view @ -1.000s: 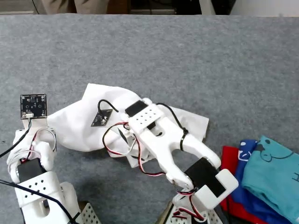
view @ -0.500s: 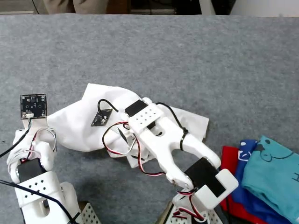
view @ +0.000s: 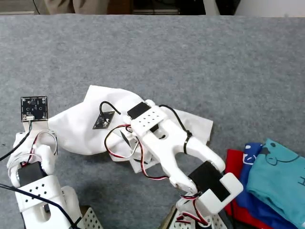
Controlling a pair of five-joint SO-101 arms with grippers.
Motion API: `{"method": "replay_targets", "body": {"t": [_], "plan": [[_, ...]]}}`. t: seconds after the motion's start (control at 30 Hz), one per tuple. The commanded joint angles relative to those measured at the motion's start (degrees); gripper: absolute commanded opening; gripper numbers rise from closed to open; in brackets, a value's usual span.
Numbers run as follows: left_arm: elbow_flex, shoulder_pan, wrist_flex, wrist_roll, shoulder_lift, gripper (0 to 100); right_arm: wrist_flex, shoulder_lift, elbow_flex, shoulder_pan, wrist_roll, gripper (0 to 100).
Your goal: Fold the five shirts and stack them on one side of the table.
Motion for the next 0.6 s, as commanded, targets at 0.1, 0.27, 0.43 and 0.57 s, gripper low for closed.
{"method": "replay_targets", "body": {"t": [0.1,0.27,0.43,0.57], "plan": [[-0.62,0.18,-1.23,-0.35,-0.66,2,0.53,-0.4,-2.15,0.75,0.44,8.0],[-0.62,0.18,-1.23,-0.35,-0.66,2,0.53,-0.66,-2.15,0.75,0.44,5.1],[-0.79,0.18,-1.23,-0.35,-0.66,2,0.35,-0.75,-2.15,0.84,0.44,3.4],[-0.44,0.0,-0.97,-0.35,-0.66,2,0.35,-0.75,-2.51,2.15,0.44,0.5]]}}
